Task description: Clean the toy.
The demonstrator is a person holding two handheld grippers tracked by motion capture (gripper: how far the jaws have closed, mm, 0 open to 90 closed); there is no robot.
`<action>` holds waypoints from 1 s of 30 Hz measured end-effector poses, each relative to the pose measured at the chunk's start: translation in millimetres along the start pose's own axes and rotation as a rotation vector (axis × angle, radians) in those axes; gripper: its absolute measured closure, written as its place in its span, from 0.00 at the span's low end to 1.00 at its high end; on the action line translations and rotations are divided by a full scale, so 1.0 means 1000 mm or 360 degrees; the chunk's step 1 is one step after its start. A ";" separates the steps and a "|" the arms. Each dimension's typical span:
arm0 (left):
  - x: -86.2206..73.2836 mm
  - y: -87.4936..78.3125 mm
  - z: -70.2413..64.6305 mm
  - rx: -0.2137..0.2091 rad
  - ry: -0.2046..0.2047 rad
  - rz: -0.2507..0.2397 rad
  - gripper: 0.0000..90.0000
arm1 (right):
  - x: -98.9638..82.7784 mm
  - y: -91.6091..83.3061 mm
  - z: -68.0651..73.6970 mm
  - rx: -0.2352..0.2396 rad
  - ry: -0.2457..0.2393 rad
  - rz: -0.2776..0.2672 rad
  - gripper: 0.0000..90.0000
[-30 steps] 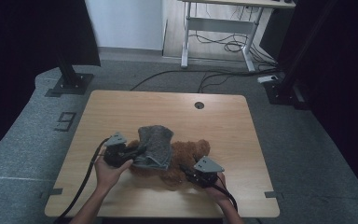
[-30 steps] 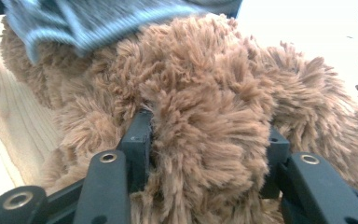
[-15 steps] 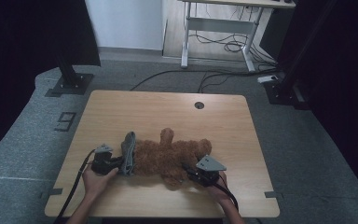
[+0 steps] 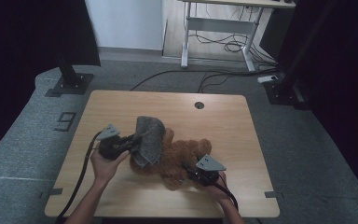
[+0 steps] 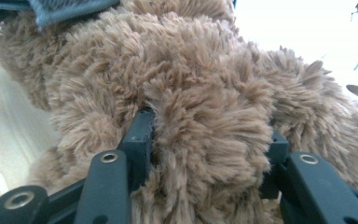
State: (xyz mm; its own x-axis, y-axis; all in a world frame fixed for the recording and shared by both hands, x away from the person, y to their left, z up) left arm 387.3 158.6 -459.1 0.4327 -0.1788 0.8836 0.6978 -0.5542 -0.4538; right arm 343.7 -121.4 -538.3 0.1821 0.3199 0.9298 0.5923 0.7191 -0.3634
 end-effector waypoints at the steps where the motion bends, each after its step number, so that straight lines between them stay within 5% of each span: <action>1: 0.004 0.009 -0.002 -0.0001 0.0009 0.0020 0.86 | 0.000 0.001 0.000 -0.0014 -0.0008 -0.0003 0.58; 5: 0.011 0.039 -0.004 0.0009 -0.0010 0.0091 0.86 | 0.004 0.009 -0.006 -0.0128 -0.0062 -0.0010 0.60; 10: 0.005 0.057 0.008 0.0012 -0.0075 0.0172 0.86 | 0.005 0.015 -0.016 -0.0134 -0.0034 -0.0046 0.60; 22: -0.018 0.042 -0.002 -0.0047 -0.0040 0.0152 0.87 | 0.003 0.005 -0.004 -0.0063 -0.0066 -0.0044 0.55; 28: -0.032 0.024 -0.014 -0.0074 0.0020 0.0110 0.87 | 0.002 -0.009 -0.004 0.0091 0.0142 -0.0050 0.28; 29: -0.035 0.020 -0.016 -0.0075 0.0034 0.0096 0.87 | 0.002 -0.014 -0.011 0.0146 0.0255 -0.0065 0.21; 30: -0.037 0.018 -0.016 -0.0079 0.0034 0.0087 0.87 | 0.002 -0.015 -0.013 0.0160 0.0283 -0.0071 0.19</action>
State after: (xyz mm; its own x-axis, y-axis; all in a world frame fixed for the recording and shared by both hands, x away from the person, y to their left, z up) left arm 374.5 142.0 -498.0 0.4568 -0.2269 0.8601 0.6441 -0.5826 -0.4957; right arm 345.4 -140.1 -530.1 0.2986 0.1788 0.9375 0.5231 0.7909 -0.3175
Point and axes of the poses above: each handheld gripper's, and its own axes: y roughly forward along the jaws, x roughly out of its top, z roughly to its left, the point moved 4 cm from there along y, roughly forward along the jaws, and after that the axes turned 9 degrees about x, right-handed, at the moved point
